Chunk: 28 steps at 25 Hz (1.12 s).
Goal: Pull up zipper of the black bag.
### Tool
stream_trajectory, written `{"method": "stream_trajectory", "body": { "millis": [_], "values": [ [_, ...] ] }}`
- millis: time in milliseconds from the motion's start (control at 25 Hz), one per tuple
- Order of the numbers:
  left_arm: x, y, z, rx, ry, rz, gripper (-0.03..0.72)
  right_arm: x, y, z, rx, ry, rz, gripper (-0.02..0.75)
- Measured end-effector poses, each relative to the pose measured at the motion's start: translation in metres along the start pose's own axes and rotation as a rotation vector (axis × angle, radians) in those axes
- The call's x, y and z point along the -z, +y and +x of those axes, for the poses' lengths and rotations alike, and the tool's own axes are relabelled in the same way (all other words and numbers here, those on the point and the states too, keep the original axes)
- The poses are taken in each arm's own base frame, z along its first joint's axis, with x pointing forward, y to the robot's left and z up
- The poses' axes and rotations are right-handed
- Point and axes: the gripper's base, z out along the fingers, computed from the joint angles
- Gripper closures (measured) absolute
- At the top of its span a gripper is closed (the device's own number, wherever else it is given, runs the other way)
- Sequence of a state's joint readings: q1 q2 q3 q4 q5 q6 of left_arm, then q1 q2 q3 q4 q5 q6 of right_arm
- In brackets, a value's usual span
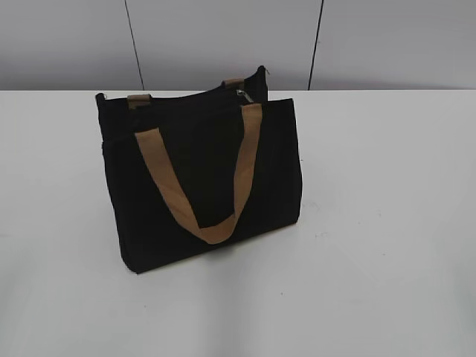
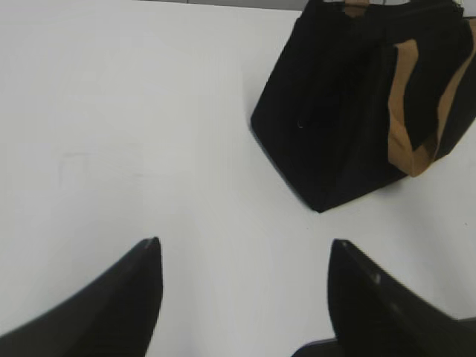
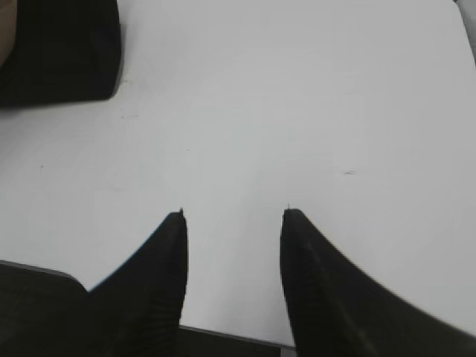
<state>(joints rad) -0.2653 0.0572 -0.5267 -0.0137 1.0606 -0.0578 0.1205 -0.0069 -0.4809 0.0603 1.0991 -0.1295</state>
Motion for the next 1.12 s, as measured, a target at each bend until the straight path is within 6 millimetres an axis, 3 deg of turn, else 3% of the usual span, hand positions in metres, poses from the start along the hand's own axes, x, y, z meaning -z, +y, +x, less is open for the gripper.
{"method": "stream_trajectory", "body": {
  "millis": [400,1120],
  "values": [
    [0.0058,-0.0006,0.0033,0.062,-0.051,-0.118,0.167,-0.0004,0.0004,-0.0003,-0.046,0.006,0.079,0.41],
    [0.009,-0.0011,0.0053,0.063,-0.076,-0.122,0.167,-0.0004,0.0005,-0.0003,-0.046,0.005,0.078,0.41]
  ]
}}
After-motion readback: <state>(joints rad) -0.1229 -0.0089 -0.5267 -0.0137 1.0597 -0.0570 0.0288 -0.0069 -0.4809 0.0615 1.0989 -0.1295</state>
